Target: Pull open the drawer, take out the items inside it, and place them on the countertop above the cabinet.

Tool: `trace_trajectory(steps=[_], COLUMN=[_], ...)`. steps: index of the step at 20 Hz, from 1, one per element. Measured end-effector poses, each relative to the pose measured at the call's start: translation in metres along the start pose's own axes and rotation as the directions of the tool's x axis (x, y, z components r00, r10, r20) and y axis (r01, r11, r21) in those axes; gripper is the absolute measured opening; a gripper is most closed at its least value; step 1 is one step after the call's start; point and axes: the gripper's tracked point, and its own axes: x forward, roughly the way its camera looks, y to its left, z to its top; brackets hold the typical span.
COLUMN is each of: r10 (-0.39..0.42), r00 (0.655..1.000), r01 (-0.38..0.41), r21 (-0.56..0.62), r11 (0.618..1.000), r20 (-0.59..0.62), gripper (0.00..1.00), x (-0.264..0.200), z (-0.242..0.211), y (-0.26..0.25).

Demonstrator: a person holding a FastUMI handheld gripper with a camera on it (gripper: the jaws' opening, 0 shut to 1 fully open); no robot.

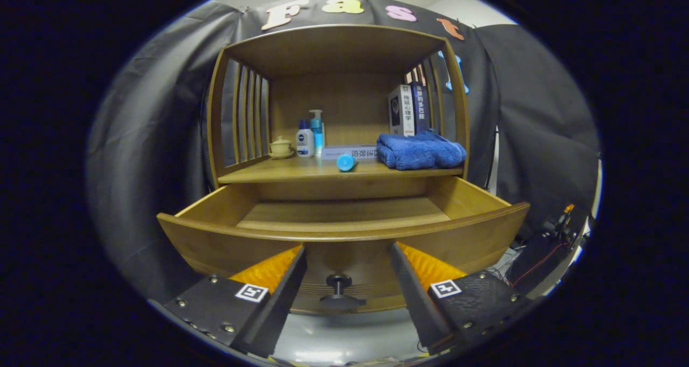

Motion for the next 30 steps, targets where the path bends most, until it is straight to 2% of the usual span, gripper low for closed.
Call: trace_trajectory(steps=[8,23,30], r10=[0.015,0.012,0.003], r00=[1.0,1.0,1.0], r01=[-0.015,-0.012,-0.003], r21=[-0.015,-0.002,0.015], r11=[1.0,1.0,1.0], r20=[0.004,0.016,0.02], gripper=[0.94,0.95,0.95], x=[0.046,0.147,0.167], z=[0.026,0.037,0.04], y=[0.006,0.011,0.013])
